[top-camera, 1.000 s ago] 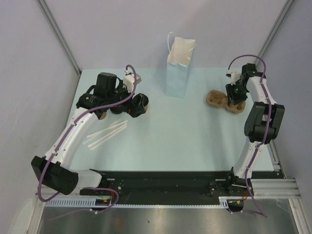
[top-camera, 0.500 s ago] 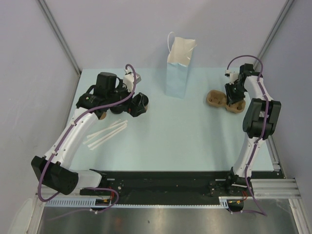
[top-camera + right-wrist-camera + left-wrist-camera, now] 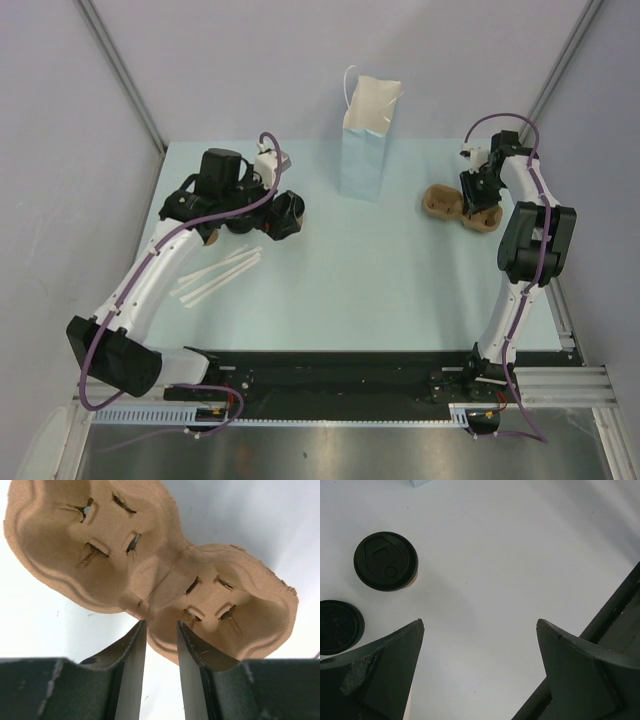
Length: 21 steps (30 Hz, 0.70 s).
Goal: Pack the takeout coffee
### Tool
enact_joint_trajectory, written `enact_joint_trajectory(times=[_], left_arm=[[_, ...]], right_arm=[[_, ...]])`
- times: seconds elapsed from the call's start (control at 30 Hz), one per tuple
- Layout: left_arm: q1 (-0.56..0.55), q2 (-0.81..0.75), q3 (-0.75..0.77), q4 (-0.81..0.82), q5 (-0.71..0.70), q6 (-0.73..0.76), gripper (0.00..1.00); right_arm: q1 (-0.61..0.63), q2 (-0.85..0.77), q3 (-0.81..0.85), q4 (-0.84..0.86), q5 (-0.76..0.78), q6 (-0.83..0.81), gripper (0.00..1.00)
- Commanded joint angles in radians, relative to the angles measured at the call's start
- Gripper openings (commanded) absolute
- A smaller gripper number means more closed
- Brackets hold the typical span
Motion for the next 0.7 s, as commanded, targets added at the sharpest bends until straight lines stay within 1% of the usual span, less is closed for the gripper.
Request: enact_joint_trajectory(times=[0.0,0.1,0.43,0.5,0.67], left_arm=[[-0.006,0.005,0.002,0.023,0.019,-0.013,0.99],[-0.006,0.005,-0.001,0.024,0.019,-0.012,1.00],[-0.004,0.019,0.015,0.023,0.022,-0.015,0.99],[-0.006,0.019,0.019,0.023,0.022,-0.015,1.00],[-0.006,0.018,0.015,0.021,0.017,-0.013,1.00]], right_arm=[[0.001,-0.003,0.047,-0.023,-0.043,0.007,0.35],[0.002,-0.008,0.048,-0.029,-0.056,0.005,0.36],[0.001,0.004,0.050,-0.032,-0.025,-0.005,0.34],[0.001,0.007,0.050,-0.032,-0.025,-0.005,0.32],[0.002,0.015,0.049,-0.031,-0.027,-0.005,0.31]])
